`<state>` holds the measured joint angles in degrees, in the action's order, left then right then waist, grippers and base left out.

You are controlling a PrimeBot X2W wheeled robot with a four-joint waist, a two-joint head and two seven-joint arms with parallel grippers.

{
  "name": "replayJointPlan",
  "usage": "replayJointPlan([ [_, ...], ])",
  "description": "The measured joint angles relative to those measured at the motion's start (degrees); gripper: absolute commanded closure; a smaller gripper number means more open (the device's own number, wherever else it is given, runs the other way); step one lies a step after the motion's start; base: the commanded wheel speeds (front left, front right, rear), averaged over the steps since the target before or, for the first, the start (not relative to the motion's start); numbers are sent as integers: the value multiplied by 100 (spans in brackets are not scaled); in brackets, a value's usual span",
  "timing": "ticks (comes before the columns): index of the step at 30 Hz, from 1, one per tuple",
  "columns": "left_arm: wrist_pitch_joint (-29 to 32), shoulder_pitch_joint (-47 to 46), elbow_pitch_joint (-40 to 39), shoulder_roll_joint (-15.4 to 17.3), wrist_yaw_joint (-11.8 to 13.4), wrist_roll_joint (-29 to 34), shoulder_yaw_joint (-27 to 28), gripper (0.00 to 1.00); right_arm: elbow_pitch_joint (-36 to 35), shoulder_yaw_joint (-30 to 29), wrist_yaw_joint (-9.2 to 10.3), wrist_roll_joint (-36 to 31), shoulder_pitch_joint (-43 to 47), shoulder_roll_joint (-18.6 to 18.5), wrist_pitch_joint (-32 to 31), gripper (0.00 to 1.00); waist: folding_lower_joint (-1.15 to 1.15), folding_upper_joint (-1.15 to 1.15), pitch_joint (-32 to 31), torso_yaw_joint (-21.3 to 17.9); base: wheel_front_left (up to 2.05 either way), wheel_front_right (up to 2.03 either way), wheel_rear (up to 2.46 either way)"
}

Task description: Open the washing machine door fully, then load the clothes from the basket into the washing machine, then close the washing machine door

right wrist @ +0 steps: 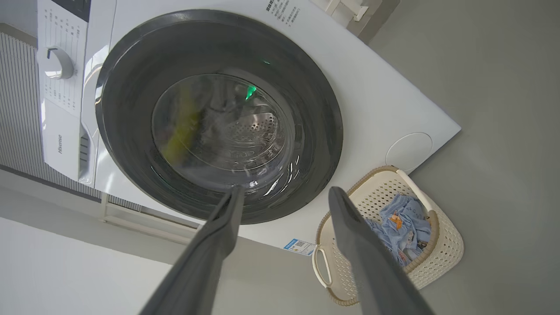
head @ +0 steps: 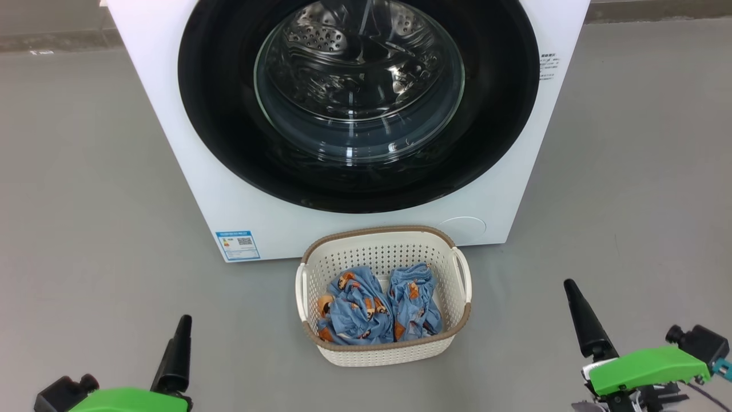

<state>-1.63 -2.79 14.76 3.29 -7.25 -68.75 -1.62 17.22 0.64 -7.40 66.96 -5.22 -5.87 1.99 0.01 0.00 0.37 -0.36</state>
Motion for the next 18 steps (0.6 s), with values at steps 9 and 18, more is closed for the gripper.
replayJointPlan([
  [9, -183, -98, -49, 144, -1, 781, -183, 0, -40, 114, 0, -767, -98, -56, 168, 0, 0, 0, 17, -1, 0, 0, 0],
  [18, -312, -102, -52, 255, -7, 1718, -326, 0, 9, 227, 0, -1630, -143, -115, 298, 0, 0, 0, 12, 3, 0, 0, 0],
])
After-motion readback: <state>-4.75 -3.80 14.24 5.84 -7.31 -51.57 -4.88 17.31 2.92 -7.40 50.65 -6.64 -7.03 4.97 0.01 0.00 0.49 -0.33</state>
